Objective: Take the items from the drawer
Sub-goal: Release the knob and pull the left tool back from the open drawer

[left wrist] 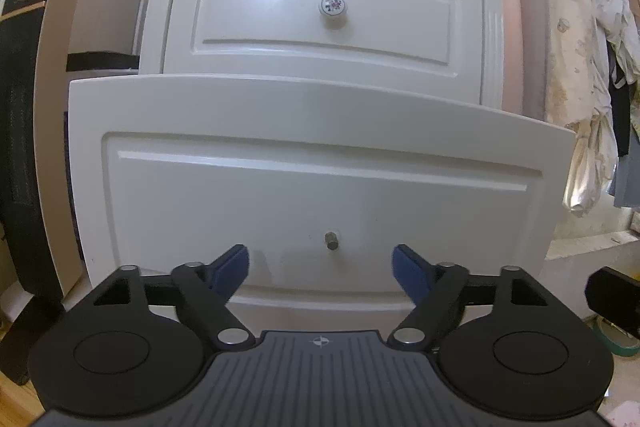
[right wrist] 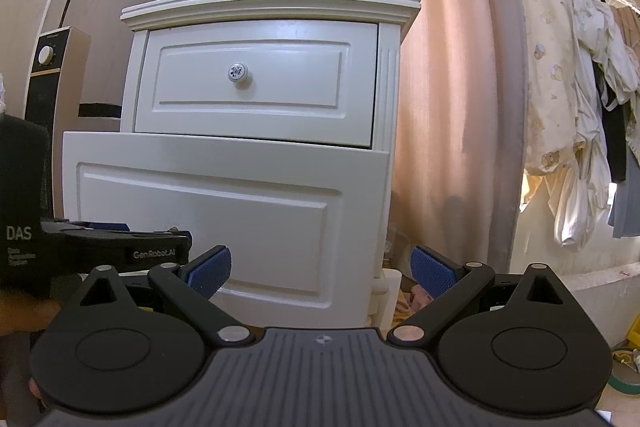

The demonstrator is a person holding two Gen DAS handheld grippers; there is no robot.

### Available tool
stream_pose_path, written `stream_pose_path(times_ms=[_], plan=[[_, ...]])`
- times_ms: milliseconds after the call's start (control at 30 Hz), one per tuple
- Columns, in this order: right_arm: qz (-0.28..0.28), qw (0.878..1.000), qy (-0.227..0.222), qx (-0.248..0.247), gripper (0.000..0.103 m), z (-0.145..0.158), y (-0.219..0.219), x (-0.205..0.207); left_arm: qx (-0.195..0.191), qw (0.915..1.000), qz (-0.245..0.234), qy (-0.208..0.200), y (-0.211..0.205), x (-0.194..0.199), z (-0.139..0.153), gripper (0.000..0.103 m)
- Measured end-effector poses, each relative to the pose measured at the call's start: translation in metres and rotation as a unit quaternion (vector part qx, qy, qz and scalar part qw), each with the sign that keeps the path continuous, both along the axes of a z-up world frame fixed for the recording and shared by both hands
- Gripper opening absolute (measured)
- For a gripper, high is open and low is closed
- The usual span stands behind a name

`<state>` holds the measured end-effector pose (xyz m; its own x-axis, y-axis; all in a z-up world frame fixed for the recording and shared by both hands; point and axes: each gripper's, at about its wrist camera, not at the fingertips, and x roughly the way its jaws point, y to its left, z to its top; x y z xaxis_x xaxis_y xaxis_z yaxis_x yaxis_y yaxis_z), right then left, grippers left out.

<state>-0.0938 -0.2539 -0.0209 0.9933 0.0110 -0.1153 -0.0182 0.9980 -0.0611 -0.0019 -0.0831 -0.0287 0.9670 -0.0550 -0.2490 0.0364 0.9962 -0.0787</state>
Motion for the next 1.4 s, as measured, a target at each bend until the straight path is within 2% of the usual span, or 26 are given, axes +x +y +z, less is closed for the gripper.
stream_pose_path(times_ms=[100,167,533,700,1000,1167,1267,1400], plan=[[0.002,1.0,0.0,-0.002,0.103,0.001,0.002,0.0,0.007,0.9999,0.009,-0.01,0.002,-0.005,0.002,0.1],[0.003,1.0,-0.001,-0.006,0.103,0.001,0.004,0.001,0.017,0.9995,0.014,-0.021,0.003,-0.009,0.005,0.103],[0.014,1.0,-0.004,-0.001,0.103,0.016,0.009,0.004,0.051,0.9969,-0.014,-0.057,0.021,-0.02,0.028,0.103],[0.035,0.999,0.006,0.02,0.103,0.026,0.008,0.017,0.022,0.9979,-0.029,-0.054,0.038,-0.014,0.049,0.103],[0.036,0.999,-0.019,0.017,0.103,0.054,0.013,0.04,0.041,0.9945,-0.054,-0.079,0.057,-0.009,0.084,0.103],[0.05,0.999,-0.008,-0.019,0.103,0.07,0.012,0.059,0.057,0.992,-0.068,-0.09,0.068,0.0,0.101,0.103],[0.073,0.997,0.008,-0.026,0.103,0.082,0.006,0.07,0.038,0.9927,-0.057,-0.099,0.077,0.01,0.106,0.103],[0.122,0.992,0.032,-0.018,0.103,0.094,0.002,0.092,0.016,0.9941,-0.076,-0.076,0.087,0.033,0.106,0.103]])
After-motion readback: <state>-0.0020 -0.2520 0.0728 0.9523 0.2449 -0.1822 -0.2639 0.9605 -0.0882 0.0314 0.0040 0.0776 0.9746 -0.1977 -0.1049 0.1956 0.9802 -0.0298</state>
